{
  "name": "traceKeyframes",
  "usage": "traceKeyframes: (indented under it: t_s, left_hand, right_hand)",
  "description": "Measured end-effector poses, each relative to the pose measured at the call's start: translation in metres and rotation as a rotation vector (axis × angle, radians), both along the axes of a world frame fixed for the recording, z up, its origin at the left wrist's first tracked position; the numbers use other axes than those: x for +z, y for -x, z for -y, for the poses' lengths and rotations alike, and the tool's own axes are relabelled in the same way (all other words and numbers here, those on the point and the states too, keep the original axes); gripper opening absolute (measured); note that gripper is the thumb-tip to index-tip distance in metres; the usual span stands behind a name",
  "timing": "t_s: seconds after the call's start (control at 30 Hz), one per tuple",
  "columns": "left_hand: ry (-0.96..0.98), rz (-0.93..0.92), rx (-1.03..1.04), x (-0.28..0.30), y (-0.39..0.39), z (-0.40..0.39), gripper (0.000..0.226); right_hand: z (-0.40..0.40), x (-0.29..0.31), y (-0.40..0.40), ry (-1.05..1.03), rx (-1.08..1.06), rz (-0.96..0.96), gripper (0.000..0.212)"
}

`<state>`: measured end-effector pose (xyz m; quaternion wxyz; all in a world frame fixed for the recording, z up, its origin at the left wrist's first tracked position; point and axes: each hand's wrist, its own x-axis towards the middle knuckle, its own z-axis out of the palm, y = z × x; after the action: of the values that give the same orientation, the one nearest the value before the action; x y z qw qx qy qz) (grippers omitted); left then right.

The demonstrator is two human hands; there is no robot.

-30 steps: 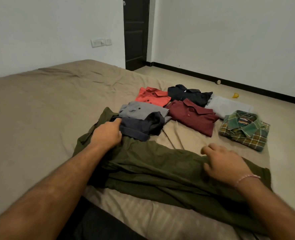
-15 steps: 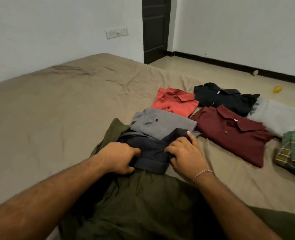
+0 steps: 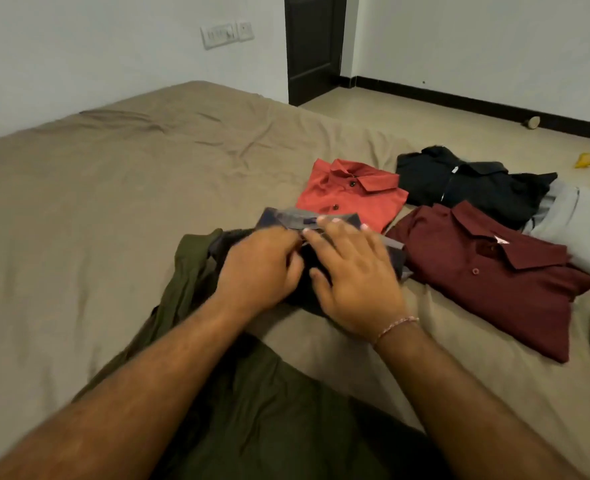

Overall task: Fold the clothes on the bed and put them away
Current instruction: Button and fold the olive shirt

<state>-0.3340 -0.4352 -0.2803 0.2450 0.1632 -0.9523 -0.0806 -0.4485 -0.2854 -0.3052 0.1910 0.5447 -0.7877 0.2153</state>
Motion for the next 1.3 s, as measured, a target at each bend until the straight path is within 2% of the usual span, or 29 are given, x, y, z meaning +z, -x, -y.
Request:
traceKeyframes:
  t_s: [0.07,0.1,0.2,0.3,0.33,0.37,0.4,0.47,0.5,0.53,0.57,0.6,0.63,0.67,0.7,0.77,0.87,0.93,1.03,1.1,1.17,1.2,1.27,1.3]
  left_hand:
    - [0.015,0.15,0.055,-0.044,-0.025,0.005,0.037]
    - [0.028,0.178,0.108,-0.056,-0.027,0.015,0.048]
    - [-0.06,0.311,0.271,-0.062,-0.011,0.05,0.069]
    - [-0.228,0.531,0.201,-0.057,0.011,0.088,0.094]
    - [-0.276,0.54,0.162,-0.048,0.011,0.093,0.103]
    - [-0.315,0.529,0.104,-0.04,0.008,0.095,0.1]
    - [-0.322,0.487,0.069,-0.026,0.0,0.087,0.083]
    - [-0.196,0.255,0.079,-0.005,-0.031,0.066,0.052]
    - [-0.094,0.111,0.152,-0.001,-0.049,0.053,0.053]
    - [-0.048,0.023,0.281,0.003,-0.073,0.042,0.063]
    - [-0.082,-0.01,0.434,-0.003,-0.093,0.037,0.08]
    - [-0.209,0.015,0.607,-0.012,-0.115,0.033,0.095]
    - [-0.359,0.054,0.745,-0.024,-0.133,0.031,0.099]
    - [-0.478,0.095,0.833,-0.035,-0.146,0.031,0.089]
    - [-0.542,0.091,0.878,-0.041,-0.161,0.028,0.065]
    - [-0.513,-0.069,0.884,-0.041,-0.171,0.021,0.028]
    - [-0.452,-0.423,0.69,-0.014,-0.166,0.0,0.019]
    - [-0.386,-0.533,0.477,0.008,-0.16,-0.021,0.019]
    - [-0.201,-0.535,0.082,0.034,-0.148,-0.069,0.024]
    - [-0.123,-0.417,-0.299,0.048,-0.144,-0.113,0.037]
    - [0.032,-0.161,-0.558,0.055,-0.147,-0.16,0.05]
    - [0.124,-0.019,-0.608,0.054,-0.152,-0.179,0.059]
    - [0.225,0.151,-0.617,0.049,-0.166,-0.201,0.08]
    - [0.205,0.158,-0.604,0.045,-0.174,-0.202,0.085]
  right_hand:
    - [0.004,-0.035,0.002,-0.237,-0.049,0.116,0.066]
    - [0.005,-0.049,0.008,-0.285,-0.1,0.174,0.069]
    - [0.009,-0.07,0.019,-0.304,-0.169,0.227,0.075]
    - [0.011,-0.072,0.019,-0.306,-0.194,0.241,0.076]
    - [0.012,-0.072,0.018,-0.314,-0.207,0.243,0.076]
    - [0.012,-0.074,0.018,-0.334,-0.213,0.245,0.076]
    - [0.012,-0.074,0.019,-0.359,-0.219,0.248,0.076]
    - [0.013,-0.07,0.017,-0.382,-0.228,0.243,0.078]
    - [0.014,-0.069,0.017,-0.393,-0.237,0.242,0.078]
    - [0.016,-0.066,0.013,-0.412,-0.245,0.241,0.078]
    - [0.017,-0.062,0.013,-0.441,-0.258,0.245,0.077]
    - [0.017,-0.057,0.011,-0.48,-0.278,0.257,0.076]
    - [0.016,-0.05,0.008,-0.517,-0.307,0.284,0.074]
    - [0.015,-0.042,0.004,-0.55,-0.336,0.322,0.075]
    - [0.01,-0.033,-0.009,-0.567,-0.351,0.366,0.077]
    - [-0.008,-0.012,-0.033,-0.467,-0.339,0.47,0.083]
    - [-0.05,0.011,-0.073,-0.136,-0.261,0.647,0.084]
    - [-0.081,0.03,-0.097,0.096,-0.24,0.892,0.077]
    - [-0.123,0.063,-0.133,0.427,-0.155,1.416,0.066]
    - [-0.152,0.08,-0.148,0.582,0.022,1.702,0.074]
    - [-0.18,0.092,-0.158,0.71,0.153,1.749,0.079]
    - [-0.193,0.095,-0.16,0.79,0.137,1.698,0.069]
    - [-0.225,0.096,-0.163,1.003,-0.117,1.521,0.034]
    - [-0.243,0.092,-0.161,1.098,-0.241,1.459,0.03]
